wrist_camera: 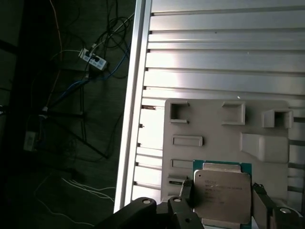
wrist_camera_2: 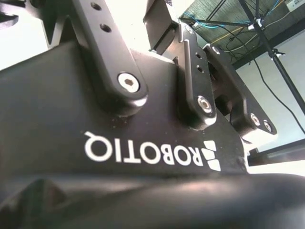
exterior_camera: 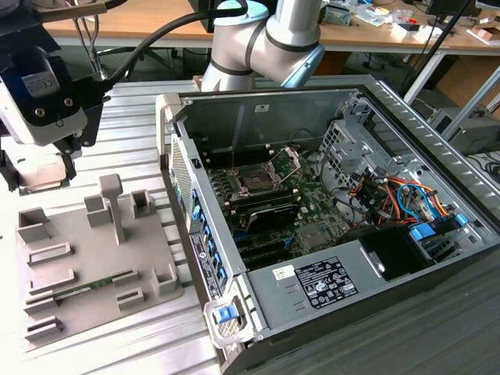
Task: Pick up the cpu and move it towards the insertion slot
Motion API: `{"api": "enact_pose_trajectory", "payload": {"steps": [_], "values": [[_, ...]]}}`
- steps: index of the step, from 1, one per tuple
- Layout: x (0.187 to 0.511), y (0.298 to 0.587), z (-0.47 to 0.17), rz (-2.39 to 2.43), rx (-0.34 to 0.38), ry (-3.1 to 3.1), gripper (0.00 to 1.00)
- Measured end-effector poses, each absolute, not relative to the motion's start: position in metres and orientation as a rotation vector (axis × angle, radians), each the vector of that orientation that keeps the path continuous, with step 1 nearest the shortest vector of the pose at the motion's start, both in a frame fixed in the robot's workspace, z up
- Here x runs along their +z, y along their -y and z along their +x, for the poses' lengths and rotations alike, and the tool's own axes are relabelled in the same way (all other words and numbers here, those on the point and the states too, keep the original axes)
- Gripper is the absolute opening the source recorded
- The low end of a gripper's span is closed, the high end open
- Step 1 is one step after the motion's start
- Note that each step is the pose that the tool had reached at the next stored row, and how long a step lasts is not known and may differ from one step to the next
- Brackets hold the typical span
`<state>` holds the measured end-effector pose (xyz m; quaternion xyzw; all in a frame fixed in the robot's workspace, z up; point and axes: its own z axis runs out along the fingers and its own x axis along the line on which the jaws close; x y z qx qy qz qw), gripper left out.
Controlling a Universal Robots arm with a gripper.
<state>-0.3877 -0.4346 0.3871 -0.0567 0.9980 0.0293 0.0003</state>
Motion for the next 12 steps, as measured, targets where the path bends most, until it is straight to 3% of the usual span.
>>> {"api": "enact_pose_trajectory", "payload": {"steps": [12], "values": [[0.387,0.435,-0.375,-0.178,0.092,-3.135,0.55]]}}
